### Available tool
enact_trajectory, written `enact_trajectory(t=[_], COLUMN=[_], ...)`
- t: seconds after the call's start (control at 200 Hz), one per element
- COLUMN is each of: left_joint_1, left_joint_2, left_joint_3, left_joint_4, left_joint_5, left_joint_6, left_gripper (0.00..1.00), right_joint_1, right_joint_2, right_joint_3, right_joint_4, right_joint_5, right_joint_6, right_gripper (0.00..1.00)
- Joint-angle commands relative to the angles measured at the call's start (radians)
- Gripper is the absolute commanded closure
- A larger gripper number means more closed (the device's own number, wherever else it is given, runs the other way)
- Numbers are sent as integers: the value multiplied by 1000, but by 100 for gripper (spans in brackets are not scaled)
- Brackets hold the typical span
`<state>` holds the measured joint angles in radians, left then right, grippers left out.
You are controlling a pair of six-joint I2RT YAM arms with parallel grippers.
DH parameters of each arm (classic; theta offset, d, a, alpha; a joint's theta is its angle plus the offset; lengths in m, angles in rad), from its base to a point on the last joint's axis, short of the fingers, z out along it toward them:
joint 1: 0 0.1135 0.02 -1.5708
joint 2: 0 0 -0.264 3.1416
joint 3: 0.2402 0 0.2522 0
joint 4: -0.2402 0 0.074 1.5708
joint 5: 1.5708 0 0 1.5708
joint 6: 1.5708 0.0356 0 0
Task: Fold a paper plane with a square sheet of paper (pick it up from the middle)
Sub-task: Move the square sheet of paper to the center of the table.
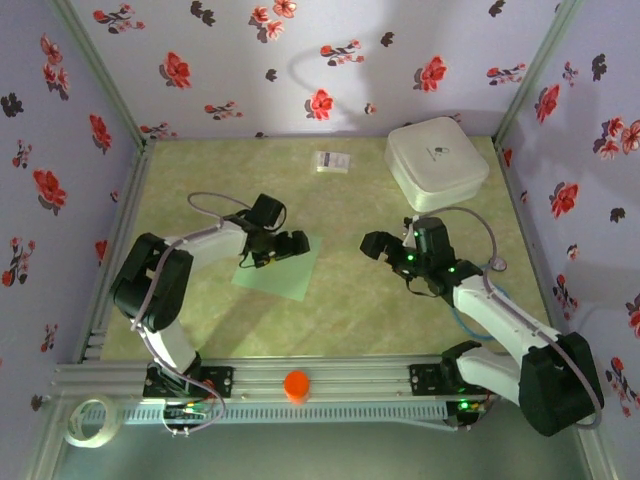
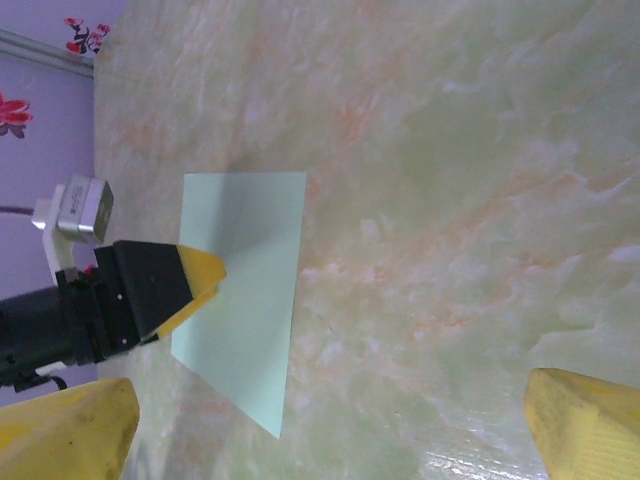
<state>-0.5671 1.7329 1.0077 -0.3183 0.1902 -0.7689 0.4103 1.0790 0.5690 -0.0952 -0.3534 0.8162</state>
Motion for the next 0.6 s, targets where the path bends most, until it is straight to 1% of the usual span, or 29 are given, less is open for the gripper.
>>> enact_trajectory(t=[0.0,0.11,0.215,0.265,0.29,0.34,0.41,0.495,0.545,0.595], left_joint_1=[-38,-101,-153,-176,-189,-220,-251,-255,-255,-254], left_joint_2=[7,2,10,12,12,16,26,22,18,24], left_joint_3=[-59,-86,-89,-81,-67,-6,94,153,176,212], left_joint_4=[49,110,154,164,154,58,-90,-138,-149,-196], left_joint_5=[18,-21,-55,-74,-92,-164,-254,-277,-275,-278], left_joint_6=[-149,-260,-353,-380,-380,-358,-306,-227,-151,-62], left_gripper=[5,6,6,6,9,9,7,7,7,8], right_joint_1=[13,12,12,12,12,12,10,10,9,6], right_joint_2=[-33,-68,-97,-109,-116,-130,-160,-190,-207,-220], right_joint_3=[44,73,109,121,126,130,127,108,98,92], right_joint_4=[-52,-168,-305,-324,-321,-307,-289,-226,-214,-214], right_joint_5=[90,165,292,298,287,267,275,236,234,240], right_joint_6=[-7,-29,-30,-69,-104,-152,-148,-149,-144,-123], right_gripper=[1,1,1,1,1,1,1,1,1,1])
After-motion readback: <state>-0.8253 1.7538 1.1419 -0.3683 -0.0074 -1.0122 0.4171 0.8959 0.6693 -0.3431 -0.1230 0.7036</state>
